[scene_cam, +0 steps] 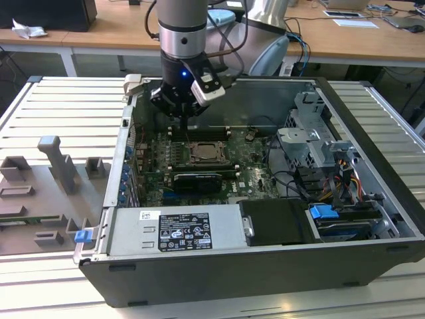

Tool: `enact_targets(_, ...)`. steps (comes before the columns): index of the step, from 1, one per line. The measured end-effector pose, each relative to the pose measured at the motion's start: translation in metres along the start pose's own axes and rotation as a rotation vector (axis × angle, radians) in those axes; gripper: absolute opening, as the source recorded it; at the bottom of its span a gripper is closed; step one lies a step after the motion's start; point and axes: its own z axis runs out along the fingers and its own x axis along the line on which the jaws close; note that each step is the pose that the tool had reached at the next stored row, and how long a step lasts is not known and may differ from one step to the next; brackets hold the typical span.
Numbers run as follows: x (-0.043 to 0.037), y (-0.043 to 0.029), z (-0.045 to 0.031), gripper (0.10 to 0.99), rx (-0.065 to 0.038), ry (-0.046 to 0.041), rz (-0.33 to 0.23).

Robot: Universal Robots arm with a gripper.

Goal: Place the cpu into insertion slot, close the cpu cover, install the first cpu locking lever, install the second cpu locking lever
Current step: 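Install the first cpu locking lever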

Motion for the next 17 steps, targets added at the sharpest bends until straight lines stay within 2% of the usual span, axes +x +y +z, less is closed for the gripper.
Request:
enact_targets(4, 0.0076, 0.0026, 0.0017, 0.106, 0.000, 0.0002, 0.000)
enact_targets(10, 0.0124, 0.0093, 0.0054, 0.106, 0.000, 0.0002, 0.000)
enact_targets(17, 0.0131, 0.0179, 0.0085, 0.106, 0.000, 0.0003, 0.000)
